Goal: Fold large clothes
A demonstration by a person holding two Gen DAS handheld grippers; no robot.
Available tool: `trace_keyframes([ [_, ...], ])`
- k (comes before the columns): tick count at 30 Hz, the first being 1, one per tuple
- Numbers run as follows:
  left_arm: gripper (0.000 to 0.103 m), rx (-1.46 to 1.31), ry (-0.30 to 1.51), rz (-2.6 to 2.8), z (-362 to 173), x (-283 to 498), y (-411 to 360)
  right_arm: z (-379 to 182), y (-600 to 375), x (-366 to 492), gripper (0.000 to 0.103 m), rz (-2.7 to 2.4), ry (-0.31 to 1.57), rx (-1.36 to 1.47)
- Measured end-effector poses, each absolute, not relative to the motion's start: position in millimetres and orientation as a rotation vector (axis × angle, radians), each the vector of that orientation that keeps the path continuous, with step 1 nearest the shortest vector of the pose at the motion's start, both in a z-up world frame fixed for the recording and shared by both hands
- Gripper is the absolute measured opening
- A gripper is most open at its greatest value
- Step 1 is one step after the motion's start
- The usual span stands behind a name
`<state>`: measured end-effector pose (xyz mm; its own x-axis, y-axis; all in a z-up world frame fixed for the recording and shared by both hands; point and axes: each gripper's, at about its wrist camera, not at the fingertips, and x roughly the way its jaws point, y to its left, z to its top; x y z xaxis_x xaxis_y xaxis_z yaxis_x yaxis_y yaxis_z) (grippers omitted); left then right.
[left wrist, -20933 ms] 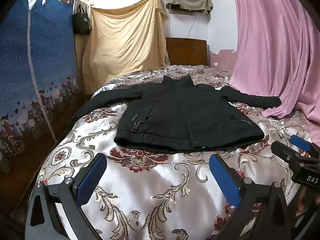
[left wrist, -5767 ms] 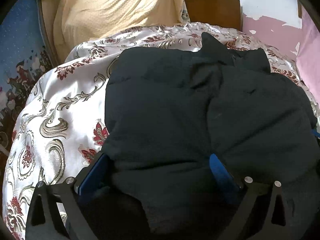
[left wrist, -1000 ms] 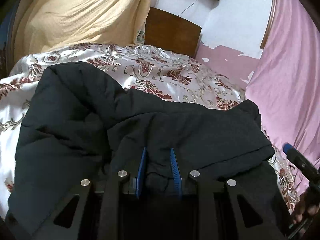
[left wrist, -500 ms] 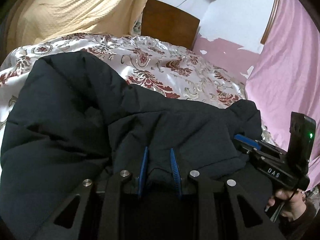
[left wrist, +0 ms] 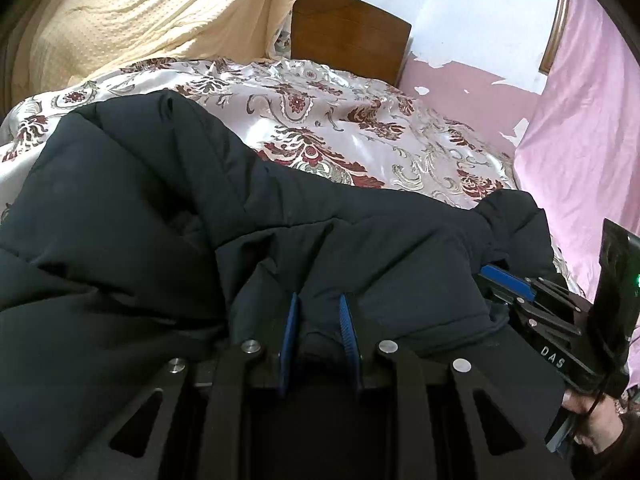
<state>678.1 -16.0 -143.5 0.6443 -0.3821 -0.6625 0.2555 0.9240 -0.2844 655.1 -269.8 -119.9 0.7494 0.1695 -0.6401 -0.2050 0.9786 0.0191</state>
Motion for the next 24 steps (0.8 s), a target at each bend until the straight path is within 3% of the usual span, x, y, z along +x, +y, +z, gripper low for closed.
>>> trace_keyframes([
  [10, 0.022, -0.221, 0.74, -0.395, -142, 671, -8, -118, -275, 651, 0.022, 0.212, 0.648, -0.039],
  [13, 0.03, -0.276, 0.723, -0.435, -138, 668, 0, -114, -278, 646, 0.023, 0.221, 0.619, -0.029],
  [14, 0.037, -0.288, 0.718, -0.454, -136, 667, 0, -113, -279, 644, 0.024, 0.227, 0.612, -0.024],
  [16, 0.052, -0.282, 0.7, -0.459, -130, 662, -2, -110, -281, 640, 0.037, 0.254, 0.589, -0.012],
  [17, 0.067, -0.271, 0.685, -0.458, -127, 658, -3, -108, -282, 638, 0.045, 0.269, 0.576, -0.005],
  [18, 0.08, -0.251, 0.66, -0.458, -122, 652, -6, -105, -283, 635, 0.067, 0.282, 0.559, 0.0],
  [19, 0.084, -0.239, 0.646, -0.453, -119, 649, -8, -103, -283, 631, 0.091, 0.281, 0.54, -0.003],
  [20, 0.087, -0.22, 0.622, -0.429, -115, 644, -9, -101, -283, 628, 0.099, 0.264, 0.525, -0.009],
  [24, 0.088, -0.245, 0.585, -0.298, -107, 633, 4, -95, -296, 621, 0.101, 0.229, 0.486, 0.039],
])
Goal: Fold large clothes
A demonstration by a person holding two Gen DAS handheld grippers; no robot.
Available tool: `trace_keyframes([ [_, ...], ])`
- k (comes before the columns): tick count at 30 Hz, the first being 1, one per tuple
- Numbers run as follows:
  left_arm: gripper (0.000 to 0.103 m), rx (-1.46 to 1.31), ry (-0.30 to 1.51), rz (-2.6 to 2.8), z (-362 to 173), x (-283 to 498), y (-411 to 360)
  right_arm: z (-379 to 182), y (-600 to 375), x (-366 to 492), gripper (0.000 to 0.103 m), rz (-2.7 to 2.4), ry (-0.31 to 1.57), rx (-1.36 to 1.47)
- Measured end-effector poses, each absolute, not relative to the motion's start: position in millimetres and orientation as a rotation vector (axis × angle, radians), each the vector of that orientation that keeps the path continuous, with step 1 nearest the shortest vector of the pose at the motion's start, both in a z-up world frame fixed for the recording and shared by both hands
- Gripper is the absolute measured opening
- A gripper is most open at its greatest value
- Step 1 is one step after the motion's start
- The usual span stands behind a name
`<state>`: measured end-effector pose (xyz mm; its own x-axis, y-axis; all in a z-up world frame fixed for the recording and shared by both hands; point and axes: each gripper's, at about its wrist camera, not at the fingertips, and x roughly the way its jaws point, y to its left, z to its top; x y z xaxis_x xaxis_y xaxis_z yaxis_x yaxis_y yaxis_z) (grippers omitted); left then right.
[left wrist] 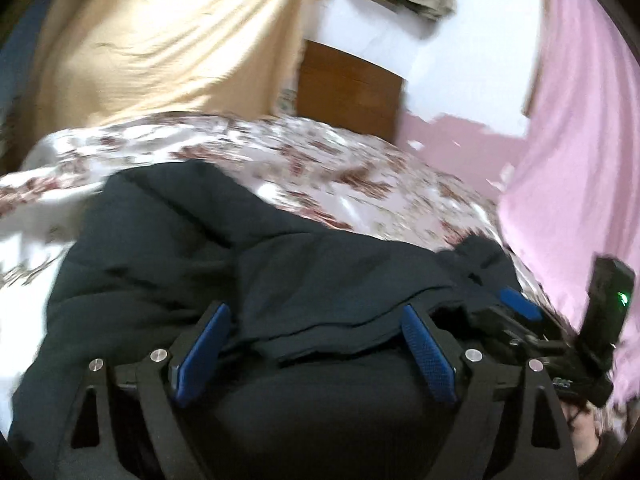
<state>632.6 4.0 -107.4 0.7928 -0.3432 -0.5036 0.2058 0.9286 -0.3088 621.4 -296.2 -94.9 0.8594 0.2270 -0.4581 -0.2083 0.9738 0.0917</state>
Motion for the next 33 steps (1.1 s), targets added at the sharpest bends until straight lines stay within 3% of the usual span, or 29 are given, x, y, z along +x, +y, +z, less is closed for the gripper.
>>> trace_keyframes([
  [11, 0.097, -0.432, 0.639, -0.135, -107, 576, 65, -95, -354, 549, 0.101, 0.117, 0.55, 0.31],
  [18, 0.098, -0.438, 0.726, -0.134, -89, 513, 79, -83, -350, 494, 0.101, 0.118, 0.703, 0.225],
  [20, 0.102, -0.426, 0.721, -0.144, -80, 488, 83, -74, -345, 472, 0.101, 0.134, 0.721, 0.174],
  [26, 0.103, -0.412, 0.724, -0.14, -56, 418, 98, -31, -323, 397, 0.101, 0.165, 0.701, -0.019],
  [33, 0.103, -0.33, 0.733, -0.161, -31, 344, 98, 2, -319, 314, 0.101, 0.195, 0.694, -0.043],
])
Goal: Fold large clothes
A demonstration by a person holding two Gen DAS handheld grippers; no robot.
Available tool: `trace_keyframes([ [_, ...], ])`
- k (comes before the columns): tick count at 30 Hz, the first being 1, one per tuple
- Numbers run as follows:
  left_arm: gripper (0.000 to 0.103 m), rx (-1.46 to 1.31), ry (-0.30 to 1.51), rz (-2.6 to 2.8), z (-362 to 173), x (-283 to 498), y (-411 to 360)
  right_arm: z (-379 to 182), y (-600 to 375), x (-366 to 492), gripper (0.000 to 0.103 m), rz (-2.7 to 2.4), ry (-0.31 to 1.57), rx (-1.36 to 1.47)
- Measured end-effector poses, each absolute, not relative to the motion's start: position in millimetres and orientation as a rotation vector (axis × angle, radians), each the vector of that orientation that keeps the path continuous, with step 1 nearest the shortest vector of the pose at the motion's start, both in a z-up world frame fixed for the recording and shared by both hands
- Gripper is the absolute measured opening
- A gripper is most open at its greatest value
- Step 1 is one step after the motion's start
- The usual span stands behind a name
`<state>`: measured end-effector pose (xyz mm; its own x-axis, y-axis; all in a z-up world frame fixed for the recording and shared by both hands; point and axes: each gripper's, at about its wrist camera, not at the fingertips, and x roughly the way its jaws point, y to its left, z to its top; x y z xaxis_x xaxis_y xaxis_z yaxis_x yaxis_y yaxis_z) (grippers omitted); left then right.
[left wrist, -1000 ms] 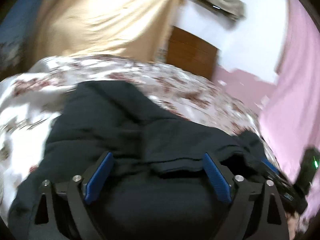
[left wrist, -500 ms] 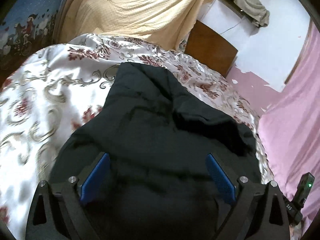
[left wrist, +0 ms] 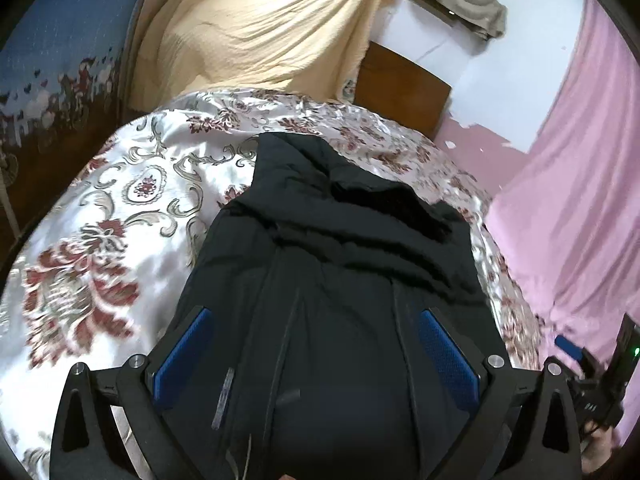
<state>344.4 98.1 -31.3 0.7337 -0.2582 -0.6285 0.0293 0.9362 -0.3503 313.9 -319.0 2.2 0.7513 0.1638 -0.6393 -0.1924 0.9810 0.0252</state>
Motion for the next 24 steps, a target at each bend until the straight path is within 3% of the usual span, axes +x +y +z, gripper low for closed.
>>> trace_keyframes([
  [24, 0.103, 0.078, 0.855, -0.244, -45, 203, 84, 8, -328, 154, 0.101, 0.175, 0.739, -0.095],
])
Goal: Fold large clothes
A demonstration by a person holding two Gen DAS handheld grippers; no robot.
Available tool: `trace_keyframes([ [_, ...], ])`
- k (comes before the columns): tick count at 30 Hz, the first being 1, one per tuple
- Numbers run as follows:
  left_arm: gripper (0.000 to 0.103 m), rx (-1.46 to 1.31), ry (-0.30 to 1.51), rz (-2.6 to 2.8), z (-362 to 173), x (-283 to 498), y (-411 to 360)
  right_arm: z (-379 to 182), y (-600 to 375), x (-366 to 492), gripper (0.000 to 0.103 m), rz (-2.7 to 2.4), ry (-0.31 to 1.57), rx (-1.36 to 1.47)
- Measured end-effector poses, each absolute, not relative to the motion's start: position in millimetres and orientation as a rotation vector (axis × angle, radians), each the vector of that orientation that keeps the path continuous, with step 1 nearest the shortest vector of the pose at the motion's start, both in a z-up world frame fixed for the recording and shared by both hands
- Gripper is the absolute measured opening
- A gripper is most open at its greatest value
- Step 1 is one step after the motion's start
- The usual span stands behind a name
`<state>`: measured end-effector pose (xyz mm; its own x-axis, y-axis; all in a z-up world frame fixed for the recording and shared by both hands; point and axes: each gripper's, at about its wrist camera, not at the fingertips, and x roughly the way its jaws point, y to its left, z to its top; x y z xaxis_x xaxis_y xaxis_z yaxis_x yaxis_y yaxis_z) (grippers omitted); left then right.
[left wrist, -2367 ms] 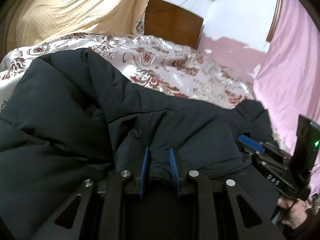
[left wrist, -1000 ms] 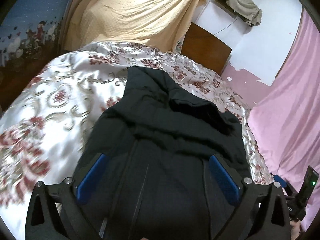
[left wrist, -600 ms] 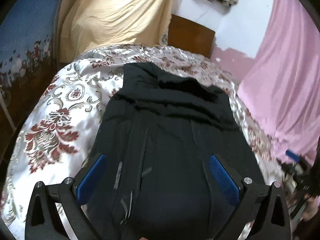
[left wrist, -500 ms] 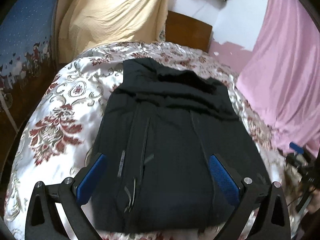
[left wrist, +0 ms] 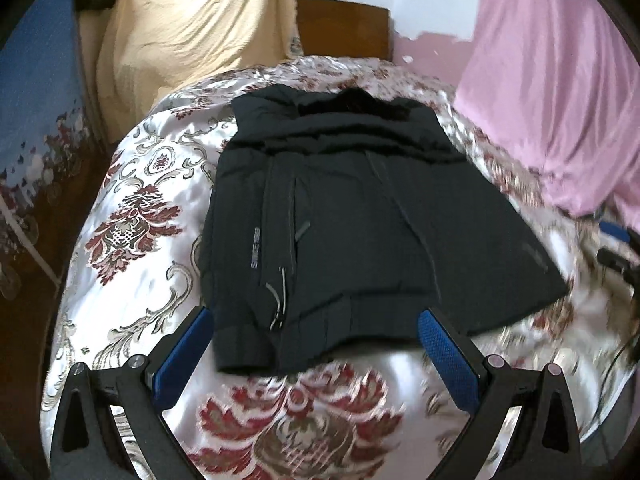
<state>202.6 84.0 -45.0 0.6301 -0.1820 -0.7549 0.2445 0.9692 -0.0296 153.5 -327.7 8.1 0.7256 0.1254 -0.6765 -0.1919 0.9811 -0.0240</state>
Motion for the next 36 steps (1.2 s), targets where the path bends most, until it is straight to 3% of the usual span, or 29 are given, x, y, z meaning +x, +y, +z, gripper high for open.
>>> trace_keyframes([
  [10, 0.103, 0.233, 1.014, -0.246, -91, 198, 68, -50, -323, 155, 0.101, 0.142, 0.975, -0.137],
  [26, 0.103, 0.342, 1.093, -0.088, -112, 228, 54, -80, -296, 166, 0.101, 0.093, 1.047, -0.32],
  [28, 0.096, 0.353, 1.082, -0.078, -112, 229, 51, -85, -291, 174, 0.101, 0.093, 1.084, -0.373],
  [32, 0.066, 0.372, 1.077, -0.066, -114, 232, 49, -91, -279, 191, 0.101, 0.115, 1.146, -0.497],
  [36, 0.05, 0.347, 1.071, -0.081, -112, 236, 51, -93, -270, 202, 0.101, 0.066, 1.127, -0.642],
])
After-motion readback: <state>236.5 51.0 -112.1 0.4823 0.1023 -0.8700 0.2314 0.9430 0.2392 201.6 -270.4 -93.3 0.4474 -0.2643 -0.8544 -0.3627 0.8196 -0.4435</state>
